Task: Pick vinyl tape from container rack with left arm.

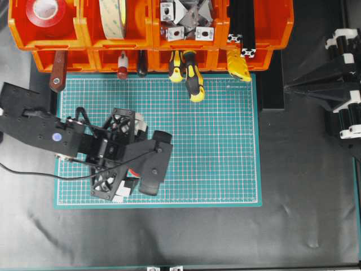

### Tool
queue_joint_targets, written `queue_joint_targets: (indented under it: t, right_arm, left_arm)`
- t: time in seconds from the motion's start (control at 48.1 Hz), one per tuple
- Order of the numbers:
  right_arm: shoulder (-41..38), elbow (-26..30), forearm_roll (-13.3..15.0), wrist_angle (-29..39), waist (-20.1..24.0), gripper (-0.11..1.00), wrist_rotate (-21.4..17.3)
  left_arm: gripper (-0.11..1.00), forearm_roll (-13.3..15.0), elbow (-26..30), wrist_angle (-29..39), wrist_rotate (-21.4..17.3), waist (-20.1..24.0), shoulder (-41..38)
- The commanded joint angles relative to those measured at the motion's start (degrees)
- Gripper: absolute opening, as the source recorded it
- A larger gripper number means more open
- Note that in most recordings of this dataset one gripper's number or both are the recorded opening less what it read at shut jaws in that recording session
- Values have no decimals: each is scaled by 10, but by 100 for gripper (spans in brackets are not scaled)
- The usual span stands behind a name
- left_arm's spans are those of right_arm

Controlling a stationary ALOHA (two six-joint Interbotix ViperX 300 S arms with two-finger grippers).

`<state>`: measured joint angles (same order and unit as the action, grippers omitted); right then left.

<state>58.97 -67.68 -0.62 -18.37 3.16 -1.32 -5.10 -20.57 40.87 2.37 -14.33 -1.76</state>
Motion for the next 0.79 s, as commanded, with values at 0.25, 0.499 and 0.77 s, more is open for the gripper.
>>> queue_joint_targets:
  t: [0.25, 0.499, 0.77]
  right_arm:
    - [-2, 18, -1, 5, 1, 1, 0]
    - [1, 18, -1, 37, 1, 1, -1]
    - [5, 18, -1, 39, 1, 1, -1]
  left_arm:
    - [86, 1, -39, -5, 18, -21, 182]
    - [82, 1, -110, -67, 33, -31, 314]
    - [77, 0, -180, -108, 32, -32, 445]
